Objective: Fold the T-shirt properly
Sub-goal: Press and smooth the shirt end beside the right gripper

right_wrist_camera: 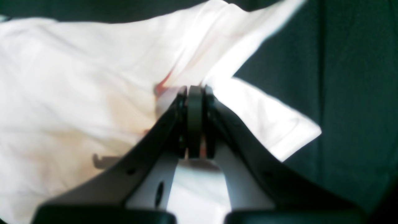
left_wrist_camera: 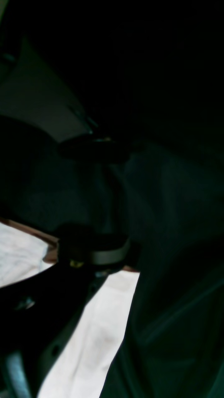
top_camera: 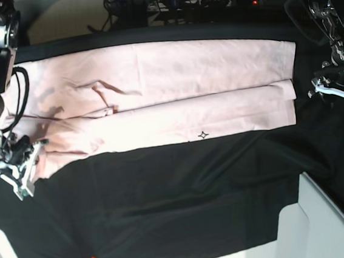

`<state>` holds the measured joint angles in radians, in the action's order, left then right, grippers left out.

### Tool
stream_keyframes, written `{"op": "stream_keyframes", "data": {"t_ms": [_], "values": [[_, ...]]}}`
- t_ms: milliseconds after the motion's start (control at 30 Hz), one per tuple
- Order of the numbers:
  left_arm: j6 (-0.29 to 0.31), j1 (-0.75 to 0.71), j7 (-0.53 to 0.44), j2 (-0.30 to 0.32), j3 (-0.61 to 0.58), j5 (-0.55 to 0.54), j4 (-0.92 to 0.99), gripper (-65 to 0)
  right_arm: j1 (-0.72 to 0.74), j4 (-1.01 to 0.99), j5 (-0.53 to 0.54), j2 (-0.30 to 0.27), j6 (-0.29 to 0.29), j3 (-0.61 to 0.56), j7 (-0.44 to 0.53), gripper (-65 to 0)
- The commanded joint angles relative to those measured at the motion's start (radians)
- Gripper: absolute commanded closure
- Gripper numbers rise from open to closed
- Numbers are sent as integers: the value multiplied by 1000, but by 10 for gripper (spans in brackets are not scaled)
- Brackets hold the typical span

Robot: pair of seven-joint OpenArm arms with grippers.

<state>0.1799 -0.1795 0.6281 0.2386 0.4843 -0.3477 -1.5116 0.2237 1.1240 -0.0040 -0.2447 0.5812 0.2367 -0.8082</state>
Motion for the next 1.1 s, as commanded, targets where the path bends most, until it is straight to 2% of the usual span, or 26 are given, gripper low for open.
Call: {"op": "stream_keyframes", "data": {"t_ms": [0,500,900,1067], "values": [[-7,8,-23,18,-2,-3,-16,-351,1,41,2,-15,-3,3,-3,0],[-7,8,-26,18,-14,-3,-14,-351,-200,410,2,32,-3,8,-195,0],[-7,8,-26,18,-14,-3,-14,-351,-312,465,2,34,-5,11,-201,0],[-7,8,-26,18,-14,-3,-14,-351,-361,503,2,66,-5,39,-201,0]]}}
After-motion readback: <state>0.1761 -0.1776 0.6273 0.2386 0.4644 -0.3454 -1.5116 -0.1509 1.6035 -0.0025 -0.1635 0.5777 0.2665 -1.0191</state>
